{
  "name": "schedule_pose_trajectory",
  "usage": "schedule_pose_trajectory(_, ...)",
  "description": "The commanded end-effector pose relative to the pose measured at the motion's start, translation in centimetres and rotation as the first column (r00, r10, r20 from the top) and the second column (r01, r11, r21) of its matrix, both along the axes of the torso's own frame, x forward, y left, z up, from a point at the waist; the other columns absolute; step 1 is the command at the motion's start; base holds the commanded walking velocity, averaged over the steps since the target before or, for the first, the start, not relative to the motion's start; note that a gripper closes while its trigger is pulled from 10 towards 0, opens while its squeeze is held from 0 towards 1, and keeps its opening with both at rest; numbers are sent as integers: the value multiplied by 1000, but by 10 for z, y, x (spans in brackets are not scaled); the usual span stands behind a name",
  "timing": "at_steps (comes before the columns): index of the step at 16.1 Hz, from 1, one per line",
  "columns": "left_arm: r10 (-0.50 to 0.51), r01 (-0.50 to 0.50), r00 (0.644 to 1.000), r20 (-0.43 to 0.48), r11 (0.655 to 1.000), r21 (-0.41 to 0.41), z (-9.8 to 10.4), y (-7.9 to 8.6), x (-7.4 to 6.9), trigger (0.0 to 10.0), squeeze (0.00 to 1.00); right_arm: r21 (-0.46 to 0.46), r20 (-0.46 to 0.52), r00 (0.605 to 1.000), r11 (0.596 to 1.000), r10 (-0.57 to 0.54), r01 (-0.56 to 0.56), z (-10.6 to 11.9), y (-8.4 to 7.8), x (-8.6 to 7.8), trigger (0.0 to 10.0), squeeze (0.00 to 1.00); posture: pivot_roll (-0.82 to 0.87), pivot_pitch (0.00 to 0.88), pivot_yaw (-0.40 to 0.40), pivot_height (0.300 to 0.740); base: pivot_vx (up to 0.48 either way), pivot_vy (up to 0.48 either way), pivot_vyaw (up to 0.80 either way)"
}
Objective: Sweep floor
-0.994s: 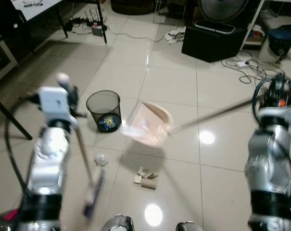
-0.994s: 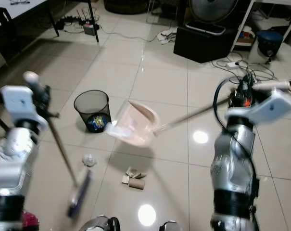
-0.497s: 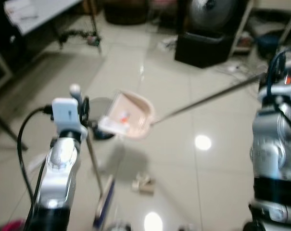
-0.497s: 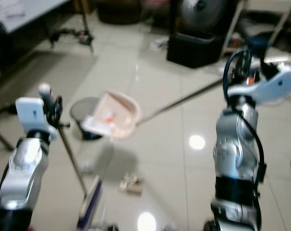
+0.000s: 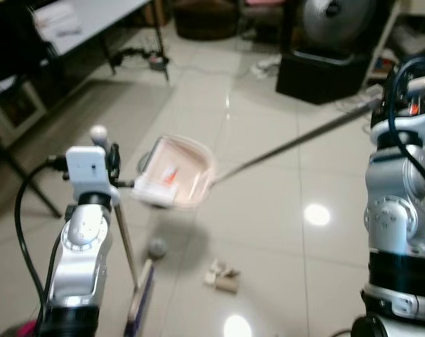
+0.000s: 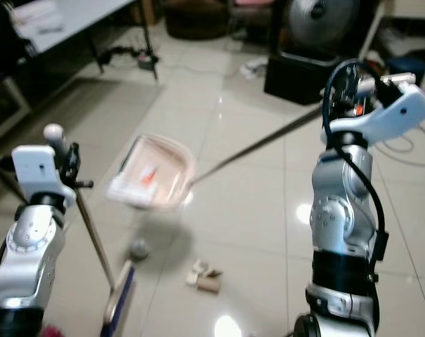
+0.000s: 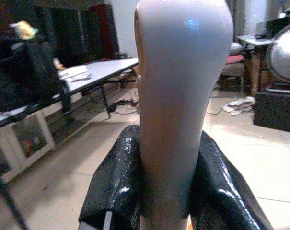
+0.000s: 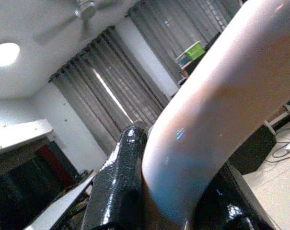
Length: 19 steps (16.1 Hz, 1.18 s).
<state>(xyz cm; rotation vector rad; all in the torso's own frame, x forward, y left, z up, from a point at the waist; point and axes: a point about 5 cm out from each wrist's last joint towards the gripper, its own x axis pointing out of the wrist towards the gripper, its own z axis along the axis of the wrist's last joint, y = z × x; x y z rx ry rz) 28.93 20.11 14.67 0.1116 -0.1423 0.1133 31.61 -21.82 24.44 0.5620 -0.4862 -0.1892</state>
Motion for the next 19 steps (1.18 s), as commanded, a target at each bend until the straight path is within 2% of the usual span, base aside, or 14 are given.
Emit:
schedule_pose_trajectory(1, -22, 22, 999, 41, 1000, -5, 9, -9, 2, 10000, 0, 24, 68, 997, 999, -27, 26, 16, -7, -4, 10000, 0, -28, 0, 71, 740, 412, 0, 431)
schedule_pose_trajectory(6, -9, 9, 999, 38, 1000, -3, 9, -7, 2, 10000, 0, 30, 66, 997, 999, -34, 32, 17, -10, -2, 10000, 0, -25, 0, 69, 740, 412, 0, 510)
schedule_pose_trajectory(19, -3, 3, 1000, 27, 1000, -3, 4, -9, 1, 10000, 0, 27, 67, 997, 999, -44, 43, 17, -15, 0, 10000, 0, -29, 0, 66, 740, 414, 0, 0)
